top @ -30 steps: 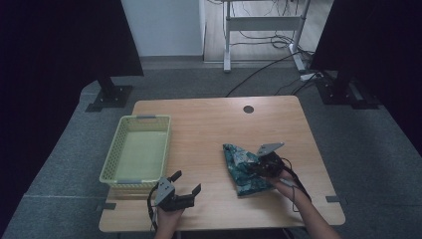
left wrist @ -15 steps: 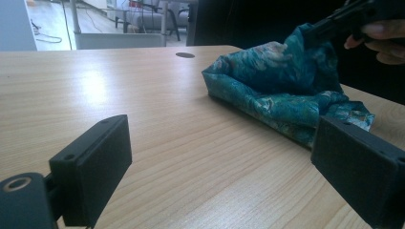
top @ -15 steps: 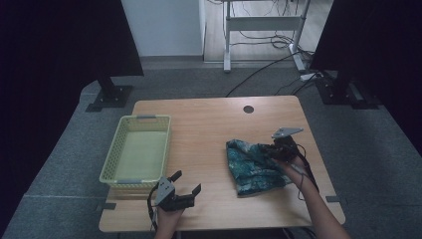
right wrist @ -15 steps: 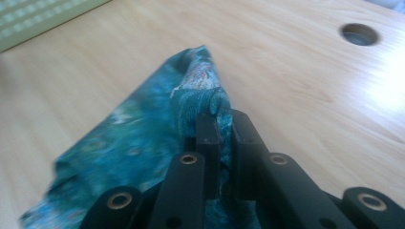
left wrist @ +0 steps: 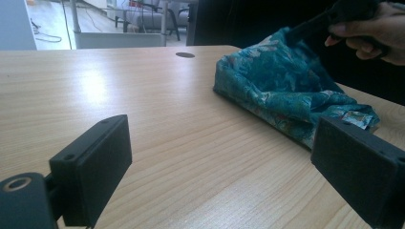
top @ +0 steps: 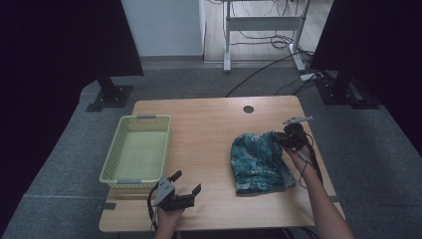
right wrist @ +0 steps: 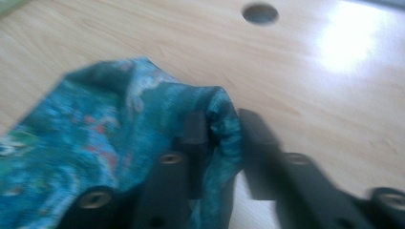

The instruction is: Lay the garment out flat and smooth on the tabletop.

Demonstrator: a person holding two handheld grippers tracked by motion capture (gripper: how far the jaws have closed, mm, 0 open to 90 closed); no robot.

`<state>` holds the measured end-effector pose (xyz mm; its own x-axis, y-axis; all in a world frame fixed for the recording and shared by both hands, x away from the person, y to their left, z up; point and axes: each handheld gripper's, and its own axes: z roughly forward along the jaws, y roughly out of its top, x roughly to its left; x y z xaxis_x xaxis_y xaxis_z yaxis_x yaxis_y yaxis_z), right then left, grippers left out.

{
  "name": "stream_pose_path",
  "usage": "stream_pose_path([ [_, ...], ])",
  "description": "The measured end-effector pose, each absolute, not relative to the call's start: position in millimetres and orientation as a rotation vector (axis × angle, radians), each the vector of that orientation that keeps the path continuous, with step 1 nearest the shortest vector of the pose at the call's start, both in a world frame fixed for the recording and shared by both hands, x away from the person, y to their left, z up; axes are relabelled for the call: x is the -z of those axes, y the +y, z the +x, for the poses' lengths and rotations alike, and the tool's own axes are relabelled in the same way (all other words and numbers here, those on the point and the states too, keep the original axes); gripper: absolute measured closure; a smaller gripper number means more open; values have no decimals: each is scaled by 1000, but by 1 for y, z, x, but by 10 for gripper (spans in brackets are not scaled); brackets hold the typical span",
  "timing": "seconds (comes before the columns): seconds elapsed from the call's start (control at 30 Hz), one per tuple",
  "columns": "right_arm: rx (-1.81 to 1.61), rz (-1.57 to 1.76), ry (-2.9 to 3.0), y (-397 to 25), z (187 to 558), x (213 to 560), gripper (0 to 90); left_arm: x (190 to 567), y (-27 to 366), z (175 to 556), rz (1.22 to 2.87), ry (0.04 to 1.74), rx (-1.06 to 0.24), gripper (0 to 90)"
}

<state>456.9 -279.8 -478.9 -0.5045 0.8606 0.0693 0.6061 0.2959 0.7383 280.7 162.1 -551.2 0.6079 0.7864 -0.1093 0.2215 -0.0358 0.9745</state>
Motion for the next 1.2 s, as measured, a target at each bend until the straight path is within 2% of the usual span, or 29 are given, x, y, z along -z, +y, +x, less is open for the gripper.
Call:
stream_pose_path([
  [0.17, -916, 1371, 2161, -287, 457, 481, 499, 551, 162, 281, 1582, 868, -560, 63],
  [0.33, -999, 1420, 2100, -299, 454, 472, 448, 551, 162, 281, 1583, 869, -559, 63],
  [0.43, -1052, 1372, 2170, -293, 447, 470, 419, 551, 162, 281, 1586, 870, -559, 64],
  [0.87, -1211, 948, 2600, -197, 408, 475, 399, 551, 162, 281, 1579, 869, -557, 64],
  [1.17, -1151, 787, 2783, -178, 395, 497, 390, 551, 162, 281, 1583, 869, -556, 64],
  [1.2, -1126, 788, 2790, -177, 396, 500, 411, 551, 162, 281, 1583, 870, -556, 64],
])
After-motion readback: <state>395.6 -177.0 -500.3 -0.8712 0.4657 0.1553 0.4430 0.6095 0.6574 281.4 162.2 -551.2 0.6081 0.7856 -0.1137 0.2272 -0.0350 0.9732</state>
